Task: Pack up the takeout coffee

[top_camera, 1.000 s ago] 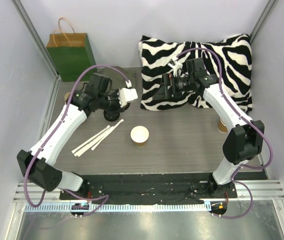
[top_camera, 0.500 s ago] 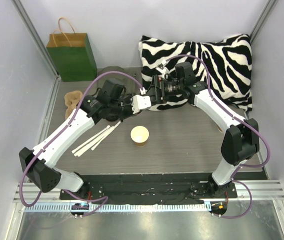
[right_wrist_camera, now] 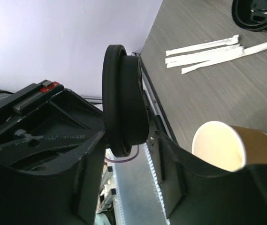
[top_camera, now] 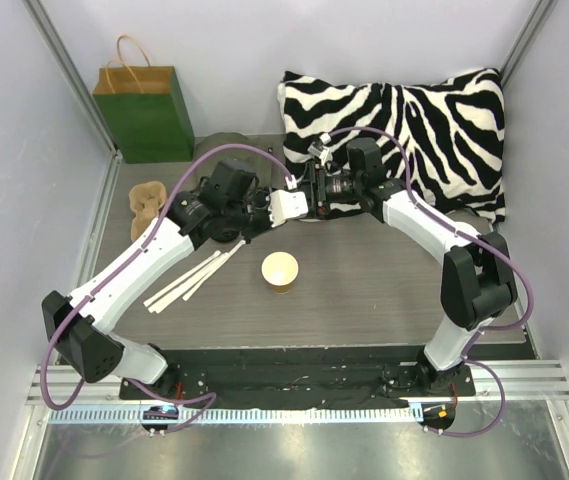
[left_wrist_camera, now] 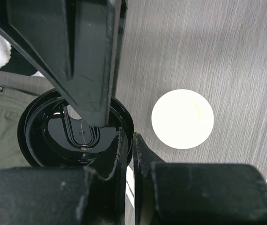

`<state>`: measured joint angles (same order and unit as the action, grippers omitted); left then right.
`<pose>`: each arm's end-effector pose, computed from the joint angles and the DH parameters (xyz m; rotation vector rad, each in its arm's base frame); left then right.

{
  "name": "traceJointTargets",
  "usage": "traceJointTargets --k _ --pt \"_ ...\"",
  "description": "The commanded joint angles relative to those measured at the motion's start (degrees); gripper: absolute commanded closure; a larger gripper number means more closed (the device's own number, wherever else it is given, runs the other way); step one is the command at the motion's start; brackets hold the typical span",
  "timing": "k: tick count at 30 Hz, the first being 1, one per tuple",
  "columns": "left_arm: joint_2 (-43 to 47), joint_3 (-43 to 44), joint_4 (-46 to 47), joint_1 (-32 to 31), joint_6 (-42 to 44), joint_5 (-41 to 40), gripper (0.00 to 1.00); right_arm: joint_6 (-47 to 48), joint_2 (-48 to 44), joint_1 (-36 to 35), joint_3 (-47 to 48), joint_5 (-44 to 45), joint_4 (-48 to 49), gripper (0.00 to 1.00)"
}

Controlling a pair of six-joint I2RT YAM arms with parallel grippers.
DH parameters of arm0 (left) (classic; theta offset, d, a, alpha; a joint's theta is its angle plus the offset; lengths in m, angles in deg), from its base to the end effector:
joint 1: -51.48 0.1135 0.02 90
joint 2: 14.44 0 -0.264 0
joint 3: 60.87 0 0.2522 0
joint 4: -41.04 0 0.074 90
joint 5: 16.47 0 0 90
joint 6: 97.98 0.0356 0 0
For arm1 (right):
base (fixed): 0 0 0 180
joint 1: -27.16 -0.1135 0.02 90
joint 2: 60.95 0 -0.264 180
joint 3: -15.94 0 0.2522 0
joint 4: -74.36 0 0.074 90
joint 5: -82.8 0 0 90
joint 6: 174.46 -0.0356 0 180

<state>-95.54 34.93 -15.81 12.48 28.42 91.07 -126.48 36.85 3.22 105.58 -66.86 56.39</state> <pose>0.2288 -0.1991 0.3659 1.5231 1.7145 -0.3759 0.3422 0.1855 0.2988 -0.4130 2.2013 1.7300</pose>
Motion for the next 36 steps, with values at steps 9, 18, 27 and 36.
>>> traceJointTargets --k 9,18,27,36 --pt "2.88 -0.30 0.12 -0.28 -2.38 2.06 0.91 -5.71 -0.06 -0.75 2.26 -3.89 11.41 0.95" --pt "4.37 10.68 -9.82 17.54 -28.60 21.36 0.22 28.64 -2.43 6.28 14.81 -0.83 -19.30 0.99" --pt "4.81 4.63 2.56 34.60 -65.12 36.58 0.11 66.51 -16.13 0.05 8.34 26.12 -32.18 0.99" --pt "6.74 -16.36 35.05 35.58 -102.39 46.26 0.09 88.93 -39.60 -14.54 -15.74 47.95 -7.42 0.99"
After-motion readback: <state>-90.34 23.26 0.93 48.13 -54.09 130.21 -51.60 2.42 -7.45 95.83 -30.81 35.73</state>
